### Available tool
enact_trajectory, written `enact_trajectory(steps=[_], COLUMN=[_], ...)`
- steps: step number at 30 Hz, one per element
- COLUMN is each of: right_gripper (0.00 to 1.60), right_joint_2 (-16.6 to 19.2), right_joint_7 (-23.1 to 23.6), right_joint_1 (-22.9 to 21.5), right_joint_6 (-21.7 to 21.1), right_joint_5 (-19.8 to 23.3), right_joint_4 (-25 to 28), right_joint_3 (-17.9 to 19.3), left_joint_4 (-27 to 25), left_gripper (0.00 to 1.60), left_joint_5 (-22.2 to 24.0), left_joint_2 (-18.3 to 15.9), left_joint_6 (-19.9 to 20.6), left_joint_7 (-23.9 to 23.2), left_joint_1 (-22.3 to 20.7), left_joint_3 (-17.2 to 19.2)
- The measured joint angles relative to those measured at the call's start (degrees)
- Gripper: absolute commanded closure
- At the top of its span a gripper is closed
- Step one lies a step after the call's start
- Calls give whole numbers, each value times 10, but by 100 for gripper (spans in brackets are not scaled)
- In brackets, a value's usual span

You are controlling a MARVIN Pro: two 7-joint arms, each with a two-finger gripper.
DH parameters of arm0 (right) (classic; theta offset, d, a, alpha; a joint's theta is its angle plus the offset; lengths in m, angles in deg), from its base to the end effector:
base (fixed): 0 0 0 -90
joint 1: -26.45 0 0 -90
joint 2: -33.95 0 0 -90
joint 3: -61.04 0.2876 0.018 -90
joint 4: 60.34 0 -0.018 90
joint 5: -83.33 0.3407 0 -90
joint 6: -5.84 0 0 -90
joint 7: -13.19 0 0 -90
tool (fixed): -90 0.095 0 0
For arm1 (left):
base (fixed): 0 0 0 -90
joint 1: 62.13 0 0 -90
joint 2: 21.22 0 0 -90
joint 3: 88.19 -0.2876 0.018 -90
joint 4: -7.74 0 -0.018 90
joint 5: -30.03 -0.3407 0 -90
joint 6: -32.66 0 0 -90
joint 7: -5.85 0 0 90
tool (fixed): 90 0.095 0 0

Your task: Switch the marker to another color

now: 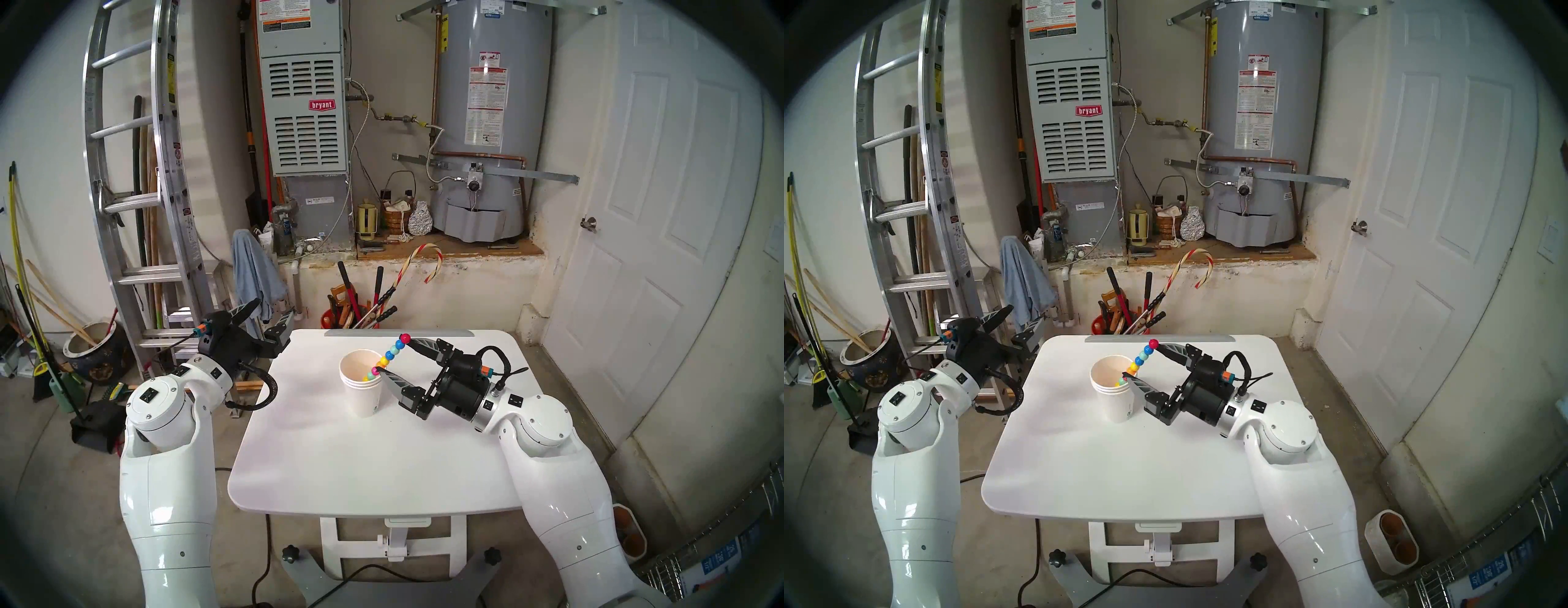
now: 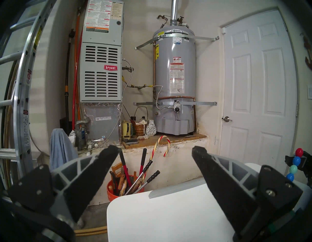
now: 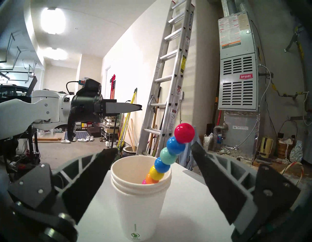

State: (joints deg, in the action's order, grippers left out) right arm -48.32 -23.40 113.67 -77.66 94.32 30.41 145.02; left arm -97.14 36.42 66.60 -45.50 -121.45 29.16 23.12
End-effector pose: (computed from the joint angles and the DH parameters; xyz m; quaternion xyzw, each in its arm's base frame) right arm 0.4186 0.0781 -0.2728 -0.5527 -0.3548 -0.6714 0.3432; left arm 0.4133 0.1076 -0.2126 0.6731 -0.0955 0.7235 0.1199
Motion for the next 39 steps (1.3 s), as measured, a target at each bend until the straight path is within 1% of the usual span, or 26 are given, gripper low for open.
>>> enact_trajectory(steps=[2,3,4,5,8,12,14,17,18,20,21,22,24,25,26,29,30,31,36,39], right_gripper=[33,42,57,82,78,83,82,83,89,91,99,102,103,109,110,107,109,119,125,134], right_joint_2=[-1,-1,-1,-2,-2,-2,-2,-2,-2,-3,-3,-3,-3,-3,-4,-5,-5,-5,-7,-8], right_joint_7=[0,0,0,0,0,2,3,4,4,5,6,6,7,8,8,9,9,9,10,11], right_joint_1=[-1,-2,-2,-3,-3,-4,-4,-4,-4,-4,-4,-4,-4,-4,-3,-3,-3,-3,-3,-4], right_joint_6=[1,1,1,2,3,4,5,6,6,7,7,8,9,9,9,9,9,9,9,9], right_joint_5=[0,1,1,1,2,3,3,4,4,4,4,5,6,7,8,10,10,10,12,12], right_joint_4=[-2,-3,-4,-4,-6,-7,-7,-8,-8,-8,-8,-9,-9,-9,-9,-9,-9,-9,-9,-9], right_joint_3=[-1,-1,-1,-1,-2,-2,-2,-2,-2,-2,-1,-1,0,0,1,3,4,4,6,6], left_joint_4=[0,0,0,0,0,0,0,-1,-1,-1,-1,-1,-1,-1,-2,-2,-2,-2,-3,-4], left_gripper=[0,0,0,0,0,0,0,0,0,0,0,0,0,0,0,0,0,0,0,0], left_joint_5=[0,0,0,0,0,-1,-1,-1,-1,-1,-1,-1,-1,-1,-1,-1,-1,-1,-1,-1], left_joint_2=[0,0,0,0,0,0,0,0,0,0,0,0,0,0,0,0,0,0,0,0], left_joint_6=[0,0,0,0,0,0,0,0,0,0,0,0,0,0,0,0,0,0,0,0], left_joint_7=[1,1,2,2,3,4,4,5,5,6,6,7,7,7,8,8,8,9,10,11], left_joint_1=[0,0,0,0,0,0,0,0,0,0,0,0,0,0,0,1,1,1,1,2], left_joint_3=[0,0,0,0,0,0,-1,-1,-2,-2,-2,-3,-4,-4,-4,-5,-5,-5,-5,-5])
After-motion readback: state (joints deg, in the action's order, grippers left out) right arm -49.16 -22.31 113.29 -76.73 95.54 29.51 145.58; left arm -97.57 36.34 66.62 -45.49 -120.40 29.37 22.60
